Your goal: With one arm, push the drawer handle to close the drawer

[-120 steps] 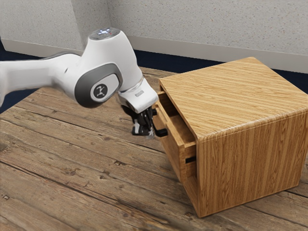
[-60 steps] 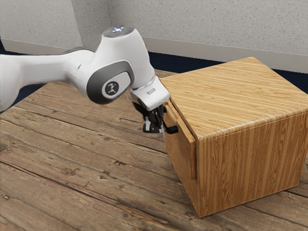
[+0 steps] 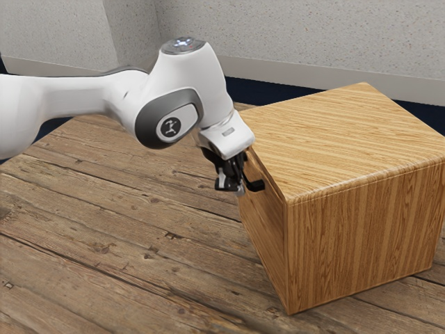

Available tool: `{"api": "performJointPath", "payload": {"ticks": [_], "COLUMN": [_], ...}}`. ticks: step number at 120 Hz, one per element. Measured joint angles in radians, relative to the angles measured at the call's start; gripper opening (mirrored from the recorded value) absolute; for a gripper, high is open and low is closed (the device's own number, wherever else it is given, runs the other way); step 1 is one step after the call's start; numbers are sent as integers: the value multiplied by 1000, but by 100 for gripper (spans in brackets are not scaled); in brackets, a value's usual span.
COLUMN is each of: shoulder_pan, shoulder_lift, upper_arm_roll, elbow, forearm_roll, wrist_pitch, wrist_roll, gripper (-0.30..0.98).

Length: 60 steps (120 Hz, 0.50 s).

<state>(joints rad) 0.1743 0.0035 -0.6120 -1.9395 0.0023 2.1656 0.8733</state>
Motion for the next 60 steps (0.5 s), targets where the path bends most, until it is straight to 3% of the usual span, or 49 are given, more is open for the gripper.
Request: {"api": "performJointPath", "payload": {"ticks": [33, 46, 60], "shoulder_pan": [17, 52, 92], "shoulder_lift": [-7, -171, -361], "upper_arm_roll": [-4, 11, 94], "elbow": [-4, -116, -250], "forearm_roll": [2, -20, -134], "wrist_pitch": [-11, -54, -142], "wrist_roll": [-14, -36, -64], "gripper": [-10, -8, 17]}}
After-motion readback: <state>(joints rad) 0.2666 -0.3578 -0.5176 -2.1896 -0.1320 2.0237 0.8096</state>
